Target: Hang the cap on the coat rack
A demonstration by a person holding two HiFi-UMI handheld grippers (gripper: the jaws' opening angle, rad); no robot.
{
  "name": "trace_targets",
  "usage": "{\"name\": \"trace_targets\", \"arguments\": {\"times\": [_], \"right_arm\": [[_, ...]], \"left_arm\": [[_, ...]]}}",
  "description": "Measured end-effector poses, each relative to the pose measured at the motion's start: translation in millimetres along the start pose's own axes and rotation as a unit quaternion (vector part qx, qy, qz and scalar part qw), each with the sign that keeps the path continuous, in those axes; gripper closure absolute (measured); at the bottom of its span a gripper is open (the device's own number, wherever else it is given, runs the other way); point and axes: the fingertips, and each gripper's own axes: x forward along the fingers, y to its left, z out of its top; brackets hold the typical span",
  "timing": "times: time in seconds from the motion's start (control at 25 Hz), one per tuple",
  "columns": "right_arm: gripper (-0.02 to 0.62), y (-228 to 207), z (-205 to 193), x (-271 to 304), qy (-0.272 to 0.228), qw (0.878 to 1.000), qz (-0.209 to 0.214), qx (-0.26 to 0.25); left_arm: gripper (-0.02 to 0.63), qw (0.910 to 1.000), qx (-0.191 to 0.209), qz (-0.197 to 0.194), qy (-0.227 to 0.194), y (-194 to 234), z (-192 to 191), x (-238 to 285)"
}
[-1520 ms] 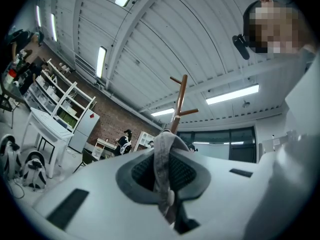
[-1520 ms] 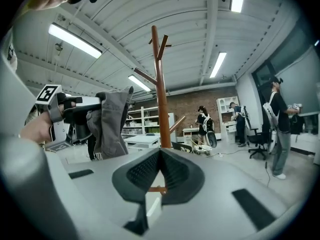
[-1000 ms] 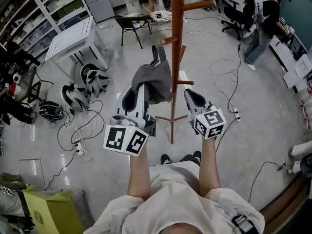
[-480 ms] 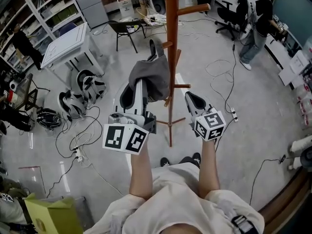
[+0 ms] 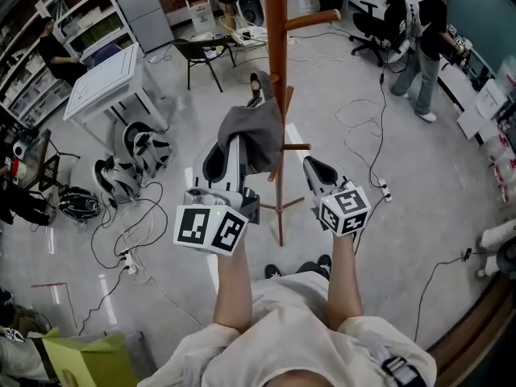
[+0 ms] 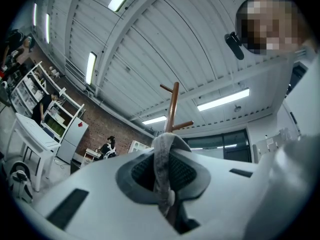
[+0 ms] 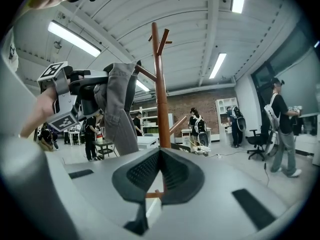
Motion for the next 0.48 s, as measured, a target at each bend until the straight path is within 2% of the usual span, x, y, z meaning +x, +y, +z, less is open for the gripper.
{"name": "trace_targets", "arguments": {"times": [0.24,0.48], "right_arm": [[0.594,-1.5,0.7,-2.1,0.0,1.0,-0.003,0.001],[0.594,-3.7,-4.6,-2.9,0.004,1.0,-0.002,-0.004]], "left_arm": [[0.581,0.9999,0.0,-0.004,0.012,-1.4,-8.8,5.7],[0.581,0.9995,-0.005,0.0,0.032,6.1,-34.5,15.1]]}}
